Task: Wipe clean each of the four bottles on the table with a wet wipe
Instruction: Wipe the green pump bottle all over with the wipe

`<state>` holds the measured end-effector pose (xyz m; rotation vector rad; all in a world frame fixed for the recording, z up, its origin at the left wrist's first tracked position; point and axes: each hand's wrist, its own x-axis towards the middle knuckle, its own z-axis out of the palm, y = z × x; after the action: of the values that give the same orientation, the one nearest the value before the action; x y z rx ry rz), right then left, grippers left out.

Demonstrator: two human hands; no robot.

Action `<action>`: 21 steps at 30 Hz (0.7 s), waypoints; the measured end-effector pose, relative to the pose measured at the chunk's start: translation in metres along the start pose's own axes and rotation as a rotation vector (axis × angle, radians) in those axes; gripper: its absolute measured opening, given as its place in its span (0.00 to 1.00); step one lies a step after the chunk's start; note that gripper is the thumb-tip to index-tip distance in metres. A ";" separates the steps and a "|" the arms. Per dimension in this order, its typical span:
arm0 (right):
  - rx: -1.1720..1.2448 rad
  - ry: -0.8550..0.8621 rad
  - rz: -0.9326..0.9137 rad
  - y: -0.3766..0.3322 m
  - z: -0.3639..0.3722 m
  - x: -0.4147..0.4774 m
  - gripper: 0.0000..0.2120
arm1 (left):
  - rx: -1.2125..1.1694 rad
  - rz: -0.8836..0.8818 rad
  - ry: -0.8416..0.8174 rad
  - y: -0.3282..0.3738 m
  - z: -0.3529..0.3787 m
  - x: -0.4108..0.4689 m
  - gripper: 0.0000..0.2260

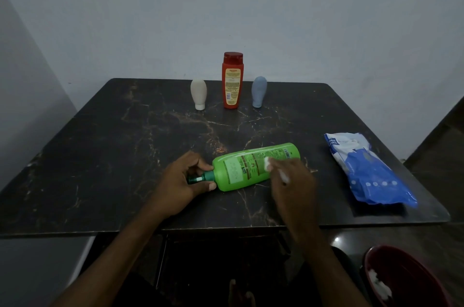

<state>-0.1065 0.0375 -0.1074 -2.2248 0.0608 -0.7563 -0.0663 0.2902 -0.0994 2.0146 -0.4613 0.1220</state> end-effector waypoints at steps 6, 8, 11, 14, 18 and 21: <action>-0.073 0.064 0.136 -0.011 0.010 -0.001 0.09 | 0.010 0.020 0.002 -0.002 0.001 0.001 0.15; -0.016 -0.036 0.046 -0.036 0.027 -0.017 0.08 | 0.014 0.028 0.007 -0.002 0.001 0.001 0.15; -0.060 -0.123 -0.169 -0.060 0.044 -0.039 0.09 | 0.013 0.054 0.014 -0.002 0.002 0.000 0.15; -0.073 -0.156 -0.228 -0.059 0.044 -0.039 0.08 | -0.007 0.073 0.012 -0.002 0.002 0.001 0.14; 0.012 -0.065 -0.037 -0.037 0.027 -0.022 0.08 | 0.000 0.066 0.013 -0.006 0.001 0.002 0.14; -0.003 -0.020 0.094 -0.028 0.024 -0.011 0.09 | -0.002 0.055 0.011 -0.007 0.001 0.002 0.14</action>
<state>-0.1080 0.0758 -0.1060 -2.2155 0.1558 -0.6826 -0.0621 0.2912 -0.1053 1.9993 -0.5100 0.1668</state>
